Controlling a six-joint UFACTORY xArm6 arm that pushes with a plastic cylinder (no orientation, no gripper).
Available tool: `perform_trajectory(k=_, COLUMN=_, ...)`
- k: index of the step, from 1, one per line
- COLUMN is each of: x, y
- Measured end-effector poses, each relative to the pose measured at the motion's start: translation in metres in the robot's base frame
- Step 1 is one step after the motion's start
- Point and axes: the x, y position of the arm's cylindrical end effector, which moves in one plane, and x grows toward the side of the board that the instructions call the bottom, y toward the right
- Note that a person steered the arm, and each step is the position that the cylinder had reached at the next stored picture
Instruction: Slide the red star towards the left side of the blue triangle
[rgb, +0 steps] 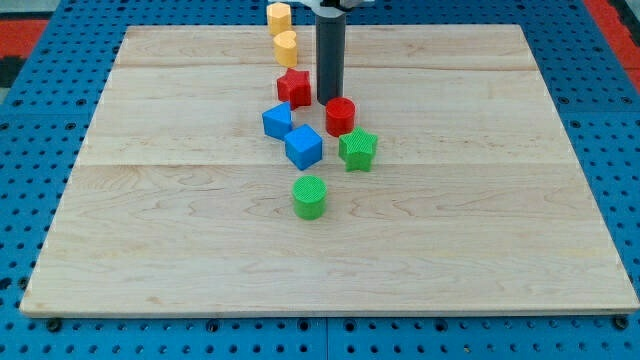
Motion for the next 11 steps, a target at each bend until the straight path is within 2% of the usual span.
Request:
perform_trajectory(k=1, x=-0.025, y=0.004)
perform_trajectory(k=2, x=-0.031, y=-0.006)
perform_trajectory(k=3, x=-0.051, y=-0.066)
perform_trajectory(k=4, x=-0.033, y=-0.129)
perform_trajectory(k=5, x=-0.04, y=-0.132)
perform_trajectory(k=6, x=-0.069, y=-0.105)
perform_trajectory(k=8, x=-0.007, y=-0.139)
perform_trajectory(k=9, x=-0.05, y=-0.147)
perform_trajectory(k=10, x=-0.044, y=-0.098)
perform_trajectory(k=11, x=-0.008, y=-0.123)
